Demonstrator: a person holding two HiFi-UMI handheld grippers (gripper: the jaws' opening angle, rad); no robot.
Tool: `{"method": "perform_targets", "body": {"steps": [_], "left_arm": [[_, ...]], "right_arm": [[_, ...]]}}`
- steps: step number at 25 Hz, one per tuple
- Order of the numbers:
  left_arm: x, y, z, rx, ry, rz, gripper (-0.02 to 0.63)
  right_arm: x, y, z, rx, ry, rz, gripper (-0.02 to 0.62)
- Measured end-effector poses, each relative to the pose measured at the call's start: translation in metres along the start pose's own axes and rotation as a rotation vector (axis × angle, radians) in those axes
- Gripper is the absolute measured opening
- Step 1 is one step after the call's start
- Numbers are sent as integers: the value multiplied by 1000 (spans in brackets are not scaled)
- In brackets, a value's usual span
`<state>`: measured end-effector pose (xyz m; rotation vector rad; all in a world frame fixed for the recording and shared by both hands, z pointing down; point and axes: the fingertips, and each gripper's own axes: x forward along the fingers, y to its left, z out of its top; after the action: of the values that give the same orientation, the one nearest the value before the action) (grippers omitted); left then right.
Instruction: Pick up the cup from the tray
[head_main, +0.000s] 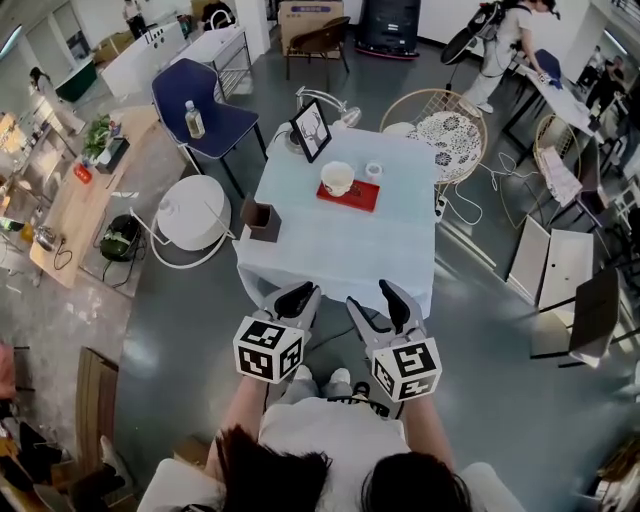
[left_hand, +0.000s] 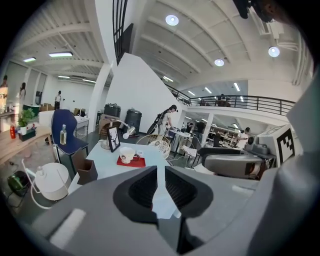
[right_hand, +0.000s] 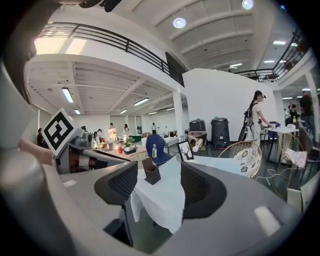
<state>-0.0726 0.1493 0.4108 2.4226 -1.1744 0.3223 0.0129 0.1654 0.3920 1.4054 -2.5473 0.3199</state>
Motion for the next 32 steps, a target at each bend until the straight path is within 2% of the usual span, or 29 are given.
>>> {"method": "perform_targets", "body": {"steps": [3,6,9,12,14,18,23,28,32], "left_arm": [[7,-5,2,32,28,-15,48],[15,-5,7,30,24,-4,100],[24,1,13,31,10,5,149],[34,8,20,70,14,-13,193],[42,15,26,94,11,-26,204],[59,38,41,88,-5,-34,224],[84,71,51,110,29,-34,232],[109,95,59,142,65,-73,232],[126,114,67,190,55,-96,232]], "right_arm": [[3,0,4,-31,5,48,319],[6,-8,7,-20,5,65,345],[13,-16,10,-15,2,70,356],[26,-24,12,-3,1,68,368],[36,-30,12,4,1,58,373],[60,-42,14,9,3,35,387],[94,-58,22,37,-7,14,404],[124,-72,32,54,-18,-21,416],[147,-81,39,82,-31,-43,435]]}}
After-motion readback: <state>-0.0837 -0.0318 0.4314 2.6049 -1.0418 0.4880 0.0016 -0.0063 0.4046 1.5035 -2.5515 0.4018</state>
